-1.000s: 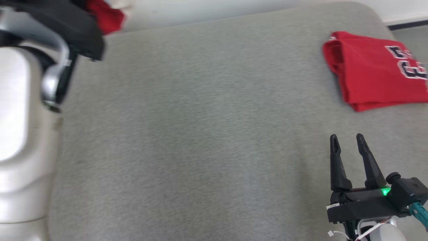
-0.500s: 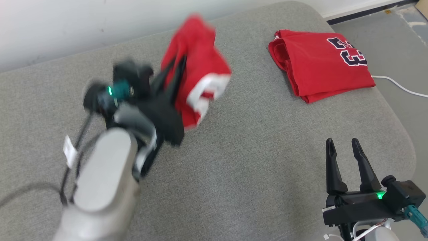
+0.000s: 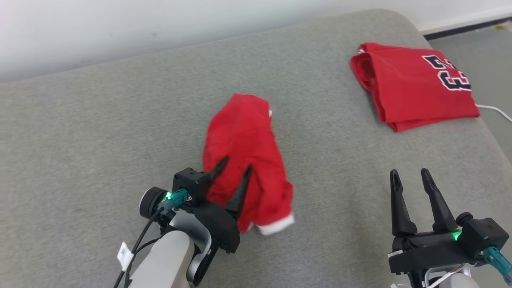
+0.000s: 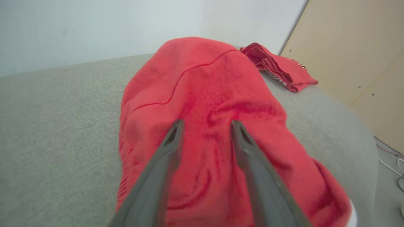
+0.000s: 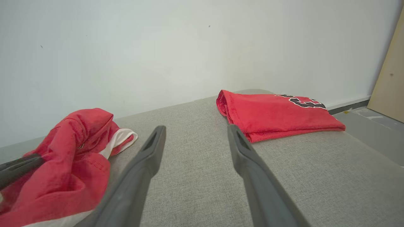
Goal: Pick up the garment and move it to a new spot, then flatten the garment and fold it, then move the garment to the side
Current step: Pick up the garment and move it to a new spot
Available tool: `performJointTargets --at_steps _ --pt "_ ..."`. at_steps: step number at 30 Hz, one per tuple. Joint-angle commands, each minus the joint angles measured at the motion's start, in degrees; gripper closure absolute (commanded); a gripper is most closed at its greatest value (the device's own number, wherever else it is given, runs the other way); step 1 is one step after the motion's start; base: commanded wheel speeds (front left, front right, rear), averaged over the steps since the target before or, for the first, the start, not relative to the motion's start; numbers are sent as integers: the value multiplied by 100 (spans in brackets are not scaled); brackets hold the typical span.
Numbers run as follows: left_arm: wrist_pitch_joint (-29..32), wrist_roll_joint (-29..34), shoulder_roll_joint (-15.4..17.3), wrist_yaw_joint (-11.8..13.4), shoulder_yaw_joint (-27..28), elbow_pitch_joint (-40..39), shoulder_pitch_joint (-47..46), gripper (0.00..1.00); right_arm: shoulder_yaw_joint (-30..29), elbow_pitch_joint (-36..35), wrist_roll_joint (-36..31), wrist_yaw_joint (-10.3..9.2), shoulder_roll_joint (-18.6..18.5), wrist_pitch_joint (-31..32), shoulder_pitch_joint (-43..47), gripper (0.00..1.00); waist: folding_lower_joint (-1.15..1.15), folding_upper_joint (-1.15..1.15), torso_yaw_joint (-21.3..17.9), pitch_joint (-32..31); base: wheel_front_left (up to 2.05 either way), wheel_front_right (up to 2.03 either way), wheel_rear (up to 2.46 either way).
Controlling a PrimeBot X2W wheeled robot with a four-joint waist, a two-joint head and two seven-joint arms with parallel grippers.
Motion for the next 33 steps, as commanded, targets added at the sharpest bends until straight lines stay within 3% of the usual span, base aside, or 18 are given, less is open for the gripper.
performJointTargets --at_steps 1,6,11,20,33 --pt "-143 -25 -12 -8 -10 4 -24 0 0 -25 -39 -15 -49 1 16 0 0 0 202 -84 0 0 0" --pt "-599 3 22 140 123 -136 -86 0 36 -63 -63 -15 -124 1 161 0 0 0 534 -296 0 0 0" --pt "-717 125 306 324 457 -532 234 0 89 -103 -82 -15 -157 0 276 0 0 0 863 -518 0 0 0" --pt "-716 335 734 602 1624 -1998 1442 0 129 -199 -119 -15 -136 0 430 0 0 0 1349 -852 0 0 0" --pt "-717 699 516 405 2465 -2873 2806 0 156 -203 -105 -15 -142 1 574 0 0 0 1623 -1097 0 0 0"
